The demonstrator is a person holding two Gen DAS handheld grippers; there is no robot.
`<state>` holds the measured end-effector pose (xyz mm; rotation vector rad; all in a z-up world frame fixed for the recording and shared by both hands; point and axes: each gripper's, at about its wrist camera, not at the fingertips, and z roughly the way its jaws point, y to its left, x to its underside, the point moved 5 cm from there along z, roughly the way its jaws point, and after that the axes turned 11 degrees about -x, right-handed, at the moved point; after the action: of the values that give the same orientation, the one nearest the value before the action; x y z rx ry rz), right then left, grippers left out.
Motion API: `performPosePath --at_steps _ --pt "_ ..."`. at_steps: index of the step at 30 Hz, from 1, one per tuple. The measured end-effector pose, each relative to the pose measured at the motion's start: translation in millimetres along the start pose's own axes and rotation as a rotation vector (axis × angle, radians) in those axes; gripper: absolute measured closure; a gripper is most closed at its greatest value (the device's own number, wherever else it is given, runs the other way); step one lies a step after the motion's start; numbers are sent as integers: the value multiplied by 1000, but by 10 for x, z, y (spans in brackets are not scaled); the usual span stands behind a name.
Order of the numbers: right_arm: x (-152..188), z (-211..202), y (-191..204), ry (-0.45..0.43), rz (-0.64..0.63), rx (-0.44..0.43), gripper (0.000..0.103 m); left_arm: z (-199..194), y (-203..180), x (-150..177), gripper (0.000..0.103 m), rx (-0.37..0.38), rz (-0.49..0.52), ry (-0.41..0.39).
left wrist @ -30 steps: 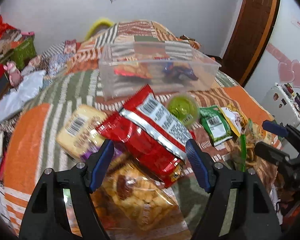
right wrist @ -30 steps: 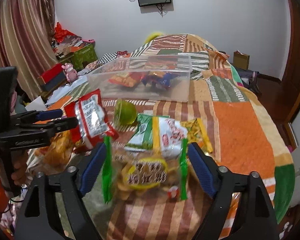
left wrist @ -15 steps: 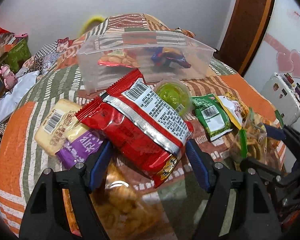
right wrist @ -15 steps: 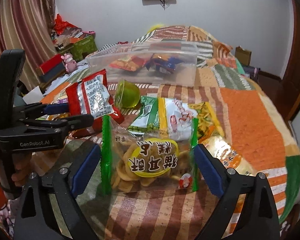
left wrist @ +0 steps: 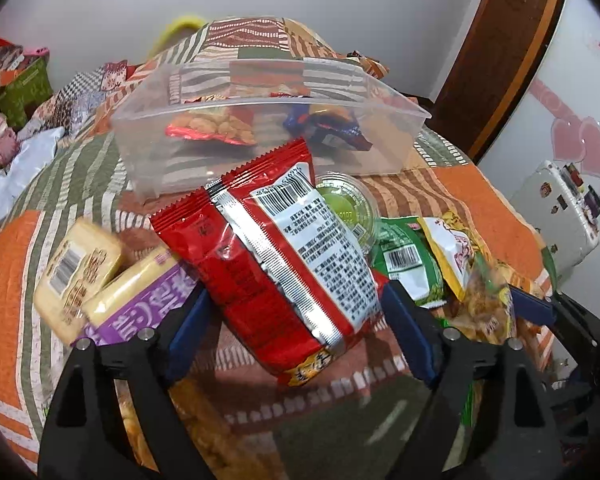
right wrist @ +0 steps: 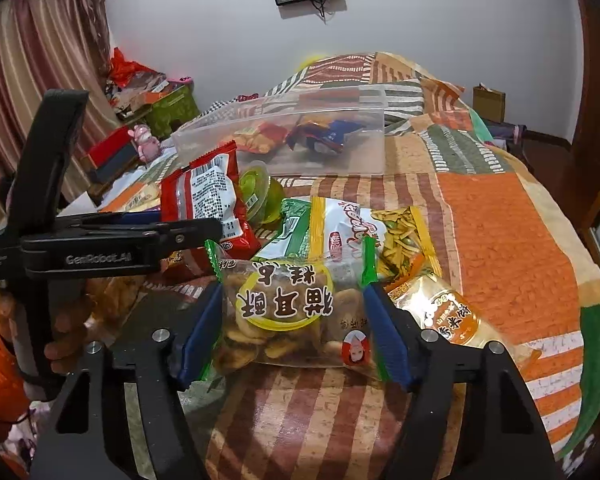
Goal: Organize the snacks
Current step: 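Grasp the red chip bag with left tool while right tool grasps the round-cracker bag, then lower both bags into the clear box and open both tools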
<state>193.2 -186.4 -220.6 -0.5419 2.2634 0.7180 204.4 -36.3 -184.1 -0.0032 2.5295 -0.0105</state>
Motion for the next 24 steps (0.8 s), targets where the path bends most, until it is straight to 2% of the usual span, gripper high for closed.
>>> performPosePath --at_steps 2,5,6,10,11,13,18,24 --pt "-3 -4 11 -5 -4 1 38 61 -45 -28 18 -28 16 -2" --pt "-10 -11 19 -9 -8 1 39 119 -64 -47 19 -29 17 7" --pt "-12 -13 18 -11 -7 0 40 125 -60 -54 22 -23 12 8" --pt "-18 -43 2 -24 5 -9 40 98 2 -44 26 -6 -14 -7" --pt "-21 -50 -2 -27 6 -10 40 80 23 -34 31 -6 -21 -14" --pt "-37 -69 -6 -34 9 -11 40 39 57 -11 31 -13 -20 -25" --pt "-111 -149 22 -60 -3 -10 41 -174 175 22 31 -26 -17 -86" --pt "-360 -238 79 -115 -35 -4 41 -536 302 -82 31 -20 -35 -183"
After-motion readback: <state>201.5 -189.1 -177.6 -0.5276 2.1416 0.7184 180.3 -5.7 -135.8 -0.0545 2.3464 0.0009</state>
